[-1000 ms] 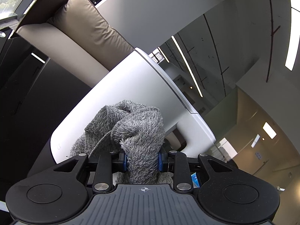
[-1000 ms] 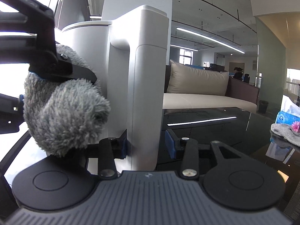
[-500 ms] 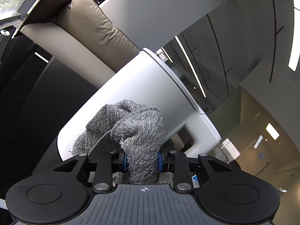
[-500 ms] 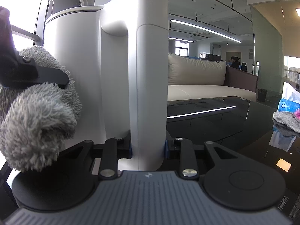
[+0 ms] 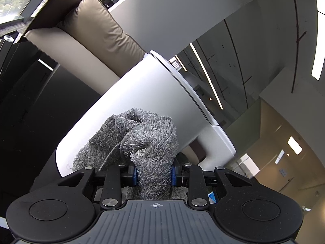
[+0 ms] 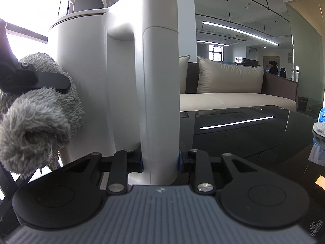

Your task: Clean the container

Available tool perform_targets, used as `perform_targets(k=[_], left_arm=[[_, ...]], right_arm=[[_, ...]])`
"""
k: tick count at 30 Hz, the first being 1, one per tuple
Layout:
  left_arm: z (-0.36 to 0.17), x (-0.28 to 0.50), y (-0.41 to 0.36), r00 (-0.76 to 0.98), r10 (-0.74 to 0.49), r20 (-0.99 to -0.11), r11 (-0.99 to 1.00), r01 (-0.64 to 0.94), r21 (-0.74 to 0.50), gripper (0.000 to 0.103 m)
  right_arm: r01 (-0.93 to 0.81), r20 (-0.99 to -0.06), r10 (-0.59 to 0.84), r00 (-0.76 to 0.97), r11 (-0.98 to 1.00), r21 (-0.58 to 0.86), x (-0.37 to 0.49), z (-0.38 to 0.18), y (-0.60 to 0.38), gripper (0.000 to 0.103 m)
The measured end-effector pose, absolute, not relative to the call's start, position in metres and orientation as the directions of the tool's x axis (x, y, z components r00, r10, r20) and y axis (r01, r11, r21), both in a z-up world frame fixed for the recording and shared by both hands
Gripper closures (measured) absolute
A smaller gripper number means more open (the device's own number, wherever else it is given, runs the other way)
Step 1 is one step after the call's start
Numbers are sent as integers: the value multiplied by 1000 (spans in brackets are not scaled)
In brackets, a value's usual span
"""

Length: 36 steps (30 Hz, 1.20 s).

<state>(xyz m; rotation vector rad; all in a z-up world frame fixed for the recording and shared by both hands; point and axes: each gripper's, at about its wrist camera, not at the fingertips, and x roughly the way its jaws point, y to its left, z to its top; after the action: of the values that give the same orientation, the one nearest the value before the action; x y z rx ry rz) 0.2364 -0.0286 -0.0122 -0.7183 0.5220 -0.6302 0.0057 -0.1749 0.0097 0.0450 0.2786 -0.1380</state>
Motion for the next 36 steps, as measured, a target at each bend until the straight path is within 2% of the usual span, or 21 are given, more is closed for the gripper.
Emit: perform_targets(k=[8,16,20,25,32,36], left_arm=[[-7,229,-28,686,-701,-192,570,378,-729,78],[9,217,-20,702,-710,-55,514,463,-722,77],[12,217,-18,703,-710,-44,512,472,-718,76],[-8,221,-14,690,-718,-96,507,423,-751,76],[-54,235,-4,674,-678,-291,550,204,-810,77],[-63,239,-3,674,-654,-344,579,153,-801,77]], right_arm=[[95,-281,-85,956,995,21,14,17,-187,73],[75,-282,-66,957,997,20,49,16,-233,73],[70,-283,-62,957,997,19,55,15,-239,73],[57,-288,-48,957,998,24,59,16,-245,73],[49,-290,-40,956,998,24,70,16,-253,73],[48,-293,-39,955,999,24,71,18,-254,73]])
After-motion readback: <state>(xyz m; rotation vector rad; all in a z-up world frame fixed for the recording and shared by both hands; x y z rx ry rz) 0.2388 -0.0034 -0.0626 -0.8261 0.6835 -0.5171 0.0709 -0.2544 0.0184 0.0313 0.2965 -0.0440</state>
